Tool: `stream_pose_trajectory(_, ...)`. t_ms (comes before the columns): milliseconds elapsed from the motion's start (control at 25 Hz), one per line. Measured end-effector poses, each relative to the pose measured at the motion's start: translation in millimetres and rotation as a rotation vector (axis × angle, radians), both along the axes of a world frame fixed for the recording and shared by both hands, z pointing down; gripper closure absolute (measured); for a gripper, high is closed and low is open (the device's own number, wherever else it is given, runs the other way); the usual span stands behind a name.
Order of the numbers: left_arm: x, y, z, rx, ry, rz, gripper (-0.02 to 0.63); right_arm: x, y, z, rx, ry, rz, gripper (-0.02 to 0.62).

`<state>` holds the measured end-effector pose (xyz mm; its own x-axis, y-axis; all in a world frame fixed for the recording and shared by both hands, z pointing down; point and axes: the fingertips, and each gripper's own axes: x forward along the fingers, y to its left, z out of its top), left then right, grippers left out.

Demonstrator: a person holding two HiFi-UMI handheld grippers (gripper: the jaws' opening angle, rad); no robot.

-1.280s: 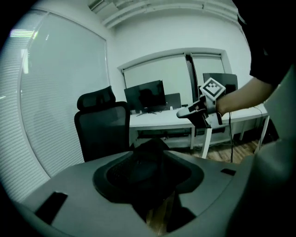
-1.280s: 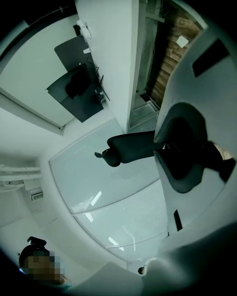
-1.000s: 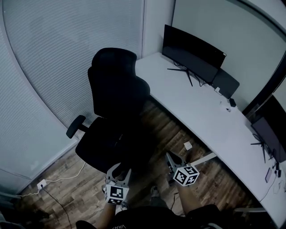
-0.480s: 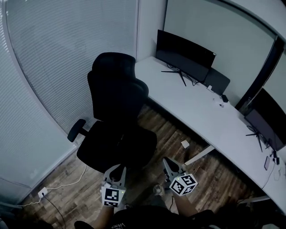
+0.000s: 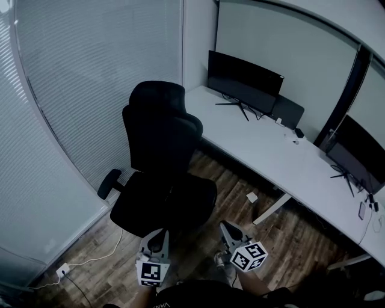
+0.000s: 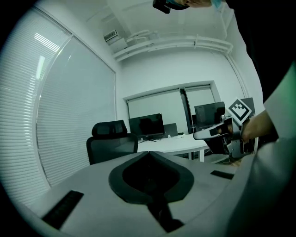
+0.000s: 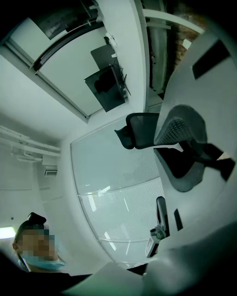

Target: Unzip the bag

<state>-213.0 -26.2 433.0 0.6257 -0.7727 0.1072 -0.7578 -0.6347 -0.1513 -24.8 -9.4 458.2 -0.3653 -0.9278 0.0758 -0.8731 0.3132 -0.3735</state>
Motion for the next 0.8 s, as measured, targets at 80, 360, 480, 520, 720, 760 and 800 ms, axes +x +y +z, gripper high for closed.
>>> stream_pose_trajectory(80, -7.7, 2.8, -5.3, 0.01, 0.019, -0.003, 0.586, -7.7, 4.8, -1.2, 0.001, 0.007, -0.005, 0.549)
stream_pose_trajectory(360, -36.3, 19.5, -8.1, 0.005, 0.04, -0.021, 0.586, -34.1, 25.7, 1.9, 0.003, 0.027, -0.006, 0.549)
stream_pose_trajectory(480, -44.6, 29.2, -6.8, 0.001, 0.043, -0.019, 0.586, -44.0, 36.0, 6.0, -0.002, 0.036, -0.012, 0.549)
stream_pose_trajectory(520, -45.6, 32.4, -7.0, 0.001, 0.048, -0.018, 0.587, -46.3, 39.4, 6.1, -0.002, 0.039, -0.013, 0.549)
stream_pose_trajectory(720, -49.2, 45.1, -4.5, 0.007, 0.068, -0.008, 0.586, -55.9, 50.2, 8.4, -0.004, 0.057, -0.021, 0.549)
stream_pose_trajectory(760, -49.2, 47.3, -4.0, 0.003, 0.071, -0.007, 0.586, -56.8, 51.4, 8.4, -0.003, 0.062, -0.022, 0.551)
stream_pose_trajectory(800, -49.1, 49.5, -3.9, 0.001, 0.072, -0.006, 0.587, -57.4, 52.7, 7.7, -0.002, 0.066, -0.023, 0.551)
